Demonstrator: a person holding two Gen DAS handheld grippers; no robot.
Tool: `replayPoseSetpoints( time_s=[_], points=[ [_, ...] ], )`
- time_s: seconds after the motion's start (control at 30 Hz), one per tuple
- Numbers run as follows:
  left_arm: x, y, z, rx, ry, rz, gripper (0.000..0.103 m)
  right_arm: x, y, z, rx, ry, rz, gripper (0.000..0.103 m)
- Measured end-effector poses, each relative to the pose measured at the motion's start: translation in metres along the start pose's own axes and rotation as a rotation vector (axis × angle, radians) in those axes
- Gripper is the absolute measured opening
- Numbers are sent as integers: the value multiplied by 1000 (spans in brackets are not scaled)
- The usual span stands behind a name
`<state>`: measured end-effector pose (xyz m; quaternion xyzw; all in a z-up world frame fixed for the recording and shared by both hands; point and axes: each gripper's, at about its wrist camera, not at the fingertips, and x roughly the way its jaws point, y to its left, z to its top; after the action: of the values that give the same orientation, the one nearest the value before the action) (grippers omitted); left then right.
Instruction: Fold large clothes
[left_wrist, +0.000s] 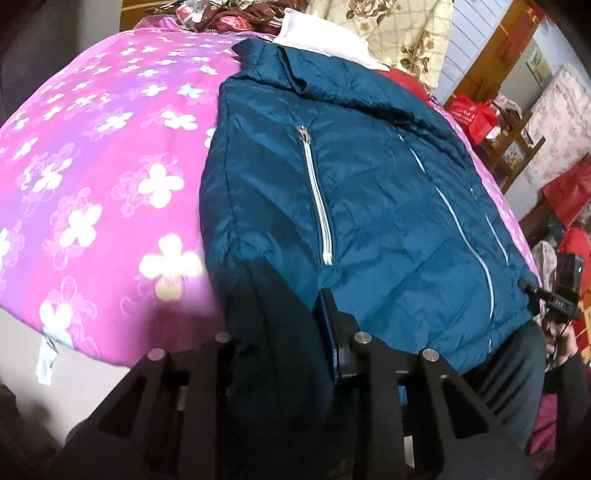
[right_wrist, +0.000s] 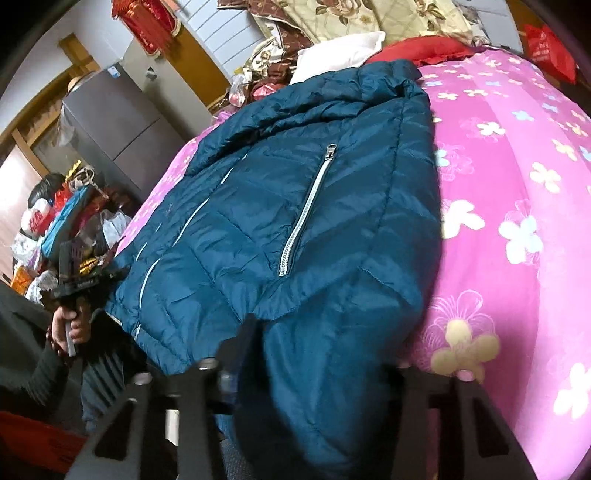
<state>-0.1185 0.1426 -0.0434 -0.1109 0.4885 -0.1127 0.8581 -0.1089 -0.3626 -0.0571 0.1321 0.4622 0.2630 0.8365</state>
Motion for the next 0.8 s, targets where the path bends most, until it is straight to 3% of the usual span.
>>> replayPoseSetpoints(
  time_s=[0.07,0.4,0.43,0.47,0.57,0.67,0.8],
  points=[
    [0,2,-1,-10,-3,-4,35,2,1,2,-9,8,1,44],
    [0,-6,-2,7,5,10,42,4,-1,1,-4,31,64,44],
    [1,-6,-1,1,3,9,38,5,0,3,-5,35,62,44],
    [2,-4,1,-19,-3,17,21,7,1,5,-10,41,47,34],
    [-5,-1,4,-62,-29,-6,8,5,20,8,-92,25,0,18],
    [-32,-9,5,-24,-115,31,6,-18,45,9,-147,-74,12,14],
    [-71,-2,5,-63,-194,17,6,-49,71,-2,-197,-190,28,13]
  ],
)
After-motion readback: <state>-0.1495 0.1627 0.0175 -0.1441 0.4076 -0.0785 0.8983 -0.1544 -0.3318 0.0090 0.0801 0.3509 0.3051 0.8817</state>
